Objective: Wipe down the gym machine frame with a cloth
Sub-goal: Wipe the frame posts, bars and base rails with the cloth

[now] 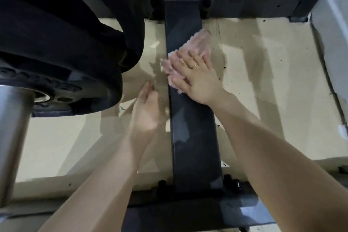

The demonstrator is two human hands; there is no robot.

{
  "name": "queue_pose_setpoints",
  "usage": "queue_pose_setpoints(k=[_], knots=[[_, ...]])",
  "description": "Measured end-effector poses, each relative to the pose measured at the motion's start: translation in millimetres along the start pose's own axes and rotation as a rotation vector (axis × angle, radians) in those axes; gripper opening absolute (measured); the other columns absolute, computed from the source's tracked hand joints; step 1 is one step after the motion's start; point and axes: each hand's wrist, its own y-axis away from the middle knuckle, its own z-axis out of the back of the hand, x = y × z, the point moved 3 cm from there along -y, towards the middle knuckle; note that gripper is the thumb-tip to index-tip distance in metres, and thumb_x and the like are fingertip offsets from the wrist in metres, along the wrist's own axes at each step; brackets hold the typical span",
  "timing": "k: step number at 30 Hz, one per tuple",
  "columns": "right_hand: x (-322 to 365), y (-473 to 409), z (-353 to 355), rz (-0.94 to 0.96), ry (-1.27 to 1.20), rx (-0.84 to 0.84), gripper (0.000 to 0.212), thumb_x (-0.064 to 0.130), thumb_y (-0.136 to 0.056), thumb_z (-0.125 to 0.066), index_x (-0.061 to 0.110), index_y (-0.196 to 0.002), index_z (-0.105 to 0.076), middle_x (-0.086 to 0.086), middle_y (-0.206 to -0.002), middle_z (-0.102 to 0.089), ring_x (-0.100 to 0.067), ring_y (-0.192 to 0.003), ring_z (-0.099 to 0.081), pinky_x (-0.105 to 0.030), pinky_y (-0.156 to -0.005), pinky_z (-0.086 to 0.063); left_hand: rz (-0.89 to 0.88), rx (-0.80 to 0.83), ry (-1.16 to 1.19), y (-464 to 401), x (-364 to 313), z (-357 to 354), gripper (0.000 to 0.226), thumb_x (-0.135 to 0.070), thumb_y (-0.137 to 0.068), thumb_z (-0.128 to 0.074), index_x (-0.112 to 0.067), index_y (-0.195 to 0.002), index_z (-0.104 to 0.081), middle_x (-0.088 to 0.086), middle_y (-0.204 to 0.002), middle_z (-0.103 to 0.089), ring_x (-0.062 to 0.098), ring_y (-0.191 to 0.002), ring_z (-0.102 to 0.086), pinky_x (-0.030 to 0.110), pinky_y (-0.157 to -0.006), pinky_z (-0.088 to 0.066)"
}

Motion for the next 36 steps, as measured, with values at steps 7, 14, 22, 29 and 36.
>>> queue_pose_setpoints(k=[7, 14, 22, 29, 36], knots=[[45.5, 31.9, -11.2, 0.398, 0.057, 0.186, 0.044, 0.046, -0.080, -0.039, 0.019, -0.085, -0.073, -0.003, -0.118, -0.065, -0.031, -0.134, -0.041, -0.051, -0.114, -0.015, 0.024, -0.011, -0.188, 20.5, 18.7, 24.6, 0.057, -0.049, -0.097, -0.034, -0.020, -0.146, -0.033, -0.003, -0.145, -0.042, 0.013, -0.132, -0.039, 0.039, -0.113, -0.029], [92.5, 97.3, -22.6, 0.257, 0.126, 0.229, 0.030, 0.030, -0.070, -0.067, 0.015, -0.094, -0.076, -0.010, -0.115, -0.065, -0.036, -0.132, -0.040, -0.057, -0.114, -0.019, 0.042, 0.112, -0.342, 55.9, 30.1, 28.6, 0.061, -0.055, -0.093, -0.035, -0.022, -0.144, -0.036, 0.004, -0.142, -0.046, 0.019, -0.129, -0.043, 0.042, -0.111, -0.033], [56.6, 62.0, -15.1, -0.114, 0.198, 0.183, 0.074, 0.055, -0.097, -0.026, 0.013, -0.154, -0.006, -0.012, -0.159, 0.014, -0.027, -0.146, 0.017, -0.042, -0.119, 0.009, 0.027, 0.139, -0.387, 84.2, 40.2, 38.9, 0.043, -0.035, -0.098, -0.043, -0.025, -0.140, -0.041, -0.003, -0.130, -0.053, 0.014, -0.121, -0.048, 0.019, -0.098, -0.032], [68.3, 153.2, -17.1, -0.394, -0.004, 0.229, 0.102, 0.076, -0.085, -0.030, 0.016, -0.149, 0.020, -0.012, -0.157, 0.024, -0.029, -0.144, 0.022, -0.040, -0.118, 0.007, -0.109, 0.366, -0.749, 122.4, 56.9, 28.4, 0.050, -0.021, -0.089, -0.061, -0.027, -0.136, -0.044, -0.005, -0.118, -0.061, 0.014, -0.109, -0.057, 0.020, -0.084, -0.040], [52.8, 137.7, -21.0, -0.339, 0.041, 0.236, 0.091, 0.067, -0.092, -0.028, 0.014, -0.150, 0.018, -0.017, -0.157, 0.020, -0.031, -0.146, 0.018, -0.039, -0.120, 0.005, -0.079, 0.480, -0.710, 132.9, 56.7, 30.1, 0.068, -0.031, -0.078, -0.074, -0.028, -0.138, -0.043, -0.009, -0.130, -0.057, 0.012, -0.118, -0.053, 0.029, -0.096, -0.044]])
